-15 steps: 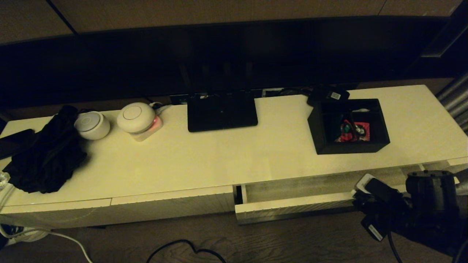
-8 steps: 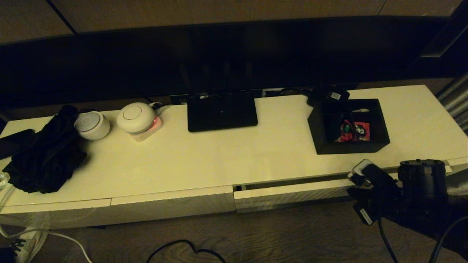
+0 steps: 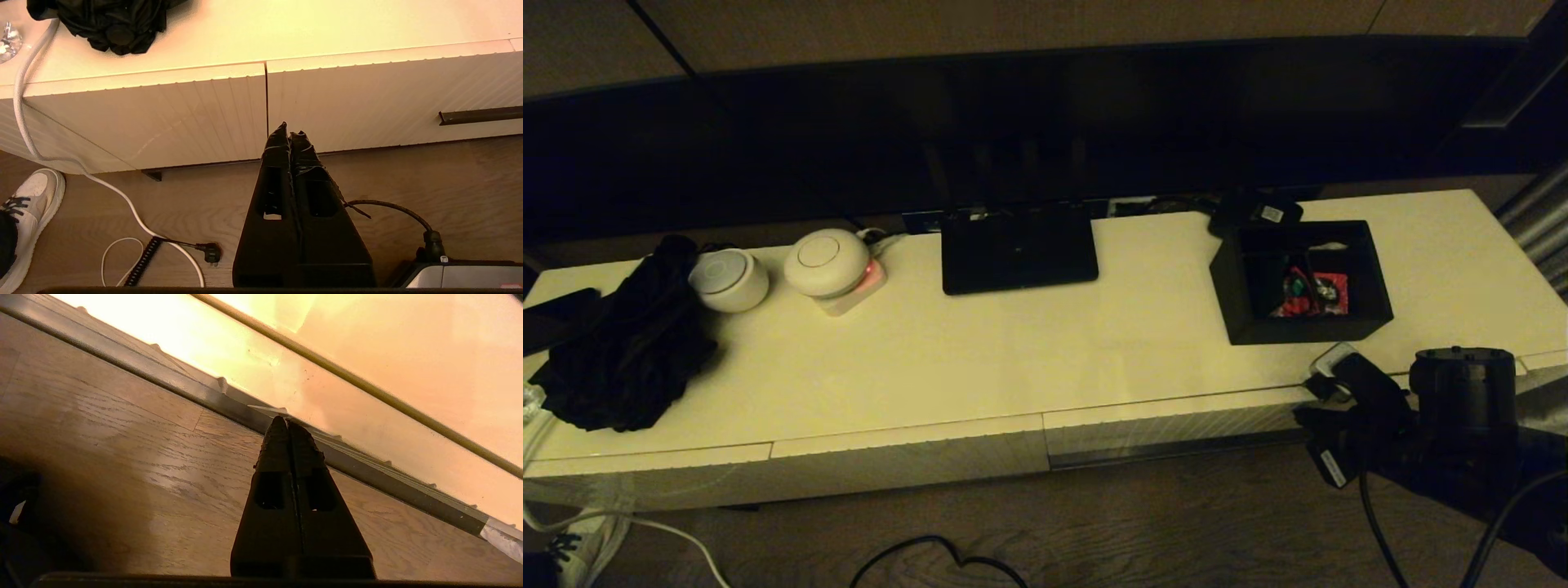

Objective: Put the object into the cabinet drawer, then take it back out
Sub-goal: Close the drawer

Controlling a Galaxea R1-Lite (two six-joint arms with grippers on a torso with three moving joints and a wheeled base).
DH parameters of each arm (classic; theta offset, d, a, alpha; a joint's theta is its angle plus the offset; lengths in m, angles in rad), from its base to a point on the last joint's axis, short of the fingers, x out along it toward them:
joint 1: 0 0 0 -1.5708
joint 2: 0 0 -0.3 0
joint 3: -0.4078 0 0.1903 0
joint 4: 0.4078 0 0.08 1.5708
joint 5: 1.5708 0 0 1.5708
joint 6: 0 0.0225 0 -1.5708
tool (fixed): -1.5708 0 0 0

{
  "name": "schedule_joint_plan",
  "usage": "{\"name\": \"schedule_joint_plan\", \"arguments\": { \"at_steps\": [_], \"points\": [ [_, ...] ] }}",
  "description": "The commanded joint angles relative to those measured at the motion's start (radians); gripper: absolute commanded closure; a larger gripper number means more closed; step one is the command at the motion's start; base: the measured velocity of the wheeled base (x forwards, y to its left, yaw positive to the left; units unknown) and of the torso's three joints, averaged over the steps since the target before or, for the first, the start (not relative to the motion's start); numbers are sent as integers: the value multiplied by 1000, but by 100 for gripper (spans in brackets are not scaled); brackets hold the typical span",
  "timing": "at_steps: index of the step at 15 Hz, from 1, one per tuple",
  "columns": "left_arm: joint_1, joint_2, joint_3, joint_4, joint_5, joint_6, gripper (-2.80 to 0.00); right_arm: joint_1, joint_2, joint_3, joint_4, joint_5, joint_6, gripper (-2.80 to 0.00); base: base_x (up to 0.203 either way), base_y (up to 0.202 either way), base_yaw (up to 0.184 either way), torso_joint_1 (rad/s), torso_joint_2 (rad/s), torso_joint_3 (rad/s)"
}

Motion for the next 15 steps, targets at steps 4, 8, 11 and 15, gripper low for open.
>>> {"name": "schedule_joint_plan", "arguments": {
  "at_steps": [4,8,11,15],
  "points": [
    [0,0,3,0,1,0,0,-9,-146,91,35,3,-31,0,0,0,0,0,0,0],
    [0,0,3,0,1,0,0,-6,-345,122,47,-1,-63,0,0,0,0,0,0,0],
    [0,0,3,0,1,0,0,-136,-538,140,50,-2,-13,0,0,0,0,0,0,0],
    [0,0,3,0,1,0,0,-235,-839,240,76,-1,116,0,0,0,0,0,0,0]
  ]
}}
